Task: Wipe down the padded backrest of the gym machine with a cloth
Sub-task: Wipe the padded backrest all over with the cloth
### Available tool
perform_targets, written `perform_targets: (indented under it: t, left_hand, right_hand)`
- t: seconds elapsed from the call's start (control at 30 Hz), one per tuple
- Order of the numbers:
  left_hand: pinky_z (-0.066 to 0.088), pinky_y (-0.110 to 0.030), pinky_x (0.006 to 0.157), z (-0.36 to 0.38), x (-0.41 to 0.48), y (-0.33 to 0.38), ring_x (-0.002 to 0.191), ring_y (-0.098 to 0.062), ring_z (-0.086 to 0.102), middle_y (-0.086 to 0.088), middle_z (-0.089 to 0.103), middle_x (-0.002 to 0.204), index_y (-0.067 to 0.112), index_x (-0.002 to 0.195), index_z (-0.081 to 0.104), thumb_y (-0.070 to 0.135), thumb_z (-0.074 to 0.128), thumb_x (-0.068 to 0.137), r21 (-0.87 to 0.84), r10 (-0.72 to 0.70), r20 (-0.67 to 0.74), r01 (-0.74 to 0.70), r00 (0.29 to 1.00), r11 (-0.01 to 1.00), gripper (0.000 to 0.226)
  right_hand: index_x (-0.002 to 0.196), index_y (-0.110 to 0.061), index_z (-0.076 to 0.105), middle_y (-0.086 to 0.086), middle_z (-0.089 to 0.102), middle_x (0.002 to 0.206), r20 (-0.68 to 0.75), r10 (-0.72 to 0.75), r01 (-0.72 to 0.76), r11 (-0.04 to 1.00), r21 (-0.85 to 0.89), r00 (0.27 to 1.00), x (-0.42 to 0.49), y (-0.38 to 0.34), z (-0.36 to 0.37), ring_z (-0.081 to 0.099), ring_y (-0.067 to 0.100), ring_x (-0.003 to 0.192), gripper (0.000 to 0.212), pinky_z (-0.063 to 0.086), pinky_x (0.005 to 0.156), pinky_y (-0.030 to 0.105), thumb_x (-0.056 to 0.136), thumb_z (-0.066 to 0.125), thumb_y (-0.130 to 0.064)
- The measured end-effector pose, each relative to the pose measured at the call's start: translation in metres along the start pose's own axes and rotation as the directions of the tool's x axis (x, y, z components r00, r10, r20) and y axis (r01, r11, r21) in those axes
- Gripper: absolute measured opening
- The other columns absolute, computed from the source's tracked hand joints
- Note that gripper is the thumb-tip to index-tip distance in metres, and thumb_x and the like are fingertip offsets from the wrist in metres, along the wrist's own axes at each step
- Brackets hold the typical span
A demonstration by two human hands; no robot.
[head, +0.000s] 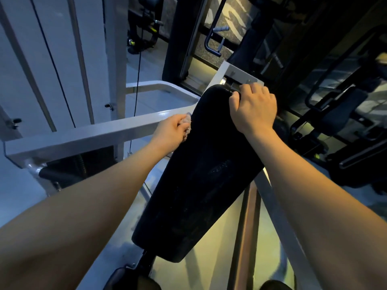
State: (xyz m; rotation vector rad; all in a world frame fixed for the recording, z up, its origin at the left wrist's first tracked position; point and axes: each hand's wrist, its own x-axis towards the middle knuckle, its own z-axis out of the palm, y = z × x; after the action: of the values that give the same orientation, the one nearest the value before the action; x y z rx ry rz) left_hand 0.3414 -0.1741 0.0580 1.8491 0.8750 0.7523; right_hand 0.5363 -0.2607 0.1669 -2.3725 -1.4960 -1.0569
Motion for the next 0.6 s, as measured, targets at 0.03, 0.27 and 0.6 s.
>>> perform_targets:
  t: [0.03, 0.27, 0.6]
  left_hand:
    - [0.044, -0.010, 0.060, 0.002, 0.000, 0.002, 0.064, 0.005, 0.060, 0.004, 0.064, 0.078, 0.015, 0.103, 0.065, 0.018, 0.052, 0.103, -0.066, -0.028, -0.052, 0.025, 0.998, 0.998, 0.013]
    - [0.045, -0.016, 0.102, 0.024, 0.010, -0.012, 0.116, -0.004, 0.060, 0.007, 0.067, 0.126, 0.019, 0.135, 0.062, 0.025, 0.061, 0.101, -0.339, 0.000, -0.131, -0.045, 0.991, 0.940, 0.035]
    - [0.049, -0.024, 0.085, 0.018, -0.024, -0.045, 0.062, 0.002, 0.055, 0.002, 0.069, 0.069, 0.016, 0.071, 0.068, 0.015, 0.053, 0.102, -0.145, -0.080, -0.011, 0.078, 0.997, 0.986, 0.034]
  right_hand:
    - [0.111, -0.011, 0.064, 0.013, 0.066, 0.109, 0.016, -0.026, 0.026, 1.000, 0.010, 1.000, 0.002, -0.007, 0.001, 0.059, 0.035, 0.099, 0.047, 0.042, 0.082, 0.043, 0.101, 0.030, -0.042]
    - [0.095, -0.011, 0.063, 0.013, 0.066, 0.089, -0.100, -0.002, -0.006, 0.997, -0.078, 0.995, 0.001, -0.019, 0.022, 0.061, 0.037, 0.076, 0.034, 0.040, 0.066, 0.040, 0.097, 0.043, -0.038]
    - [0.098, -0.011, 0.064, 0.013, 0.067, 0.090, -0.127, 0.018, -0.027, 0.997, -0.068, 0.992, -0.002, -0.019, 0.021, 0.061, 0.036, 0.077, 0.037, 0.040, 0.068, 0.039, 0.098, 0.042, -0.040]
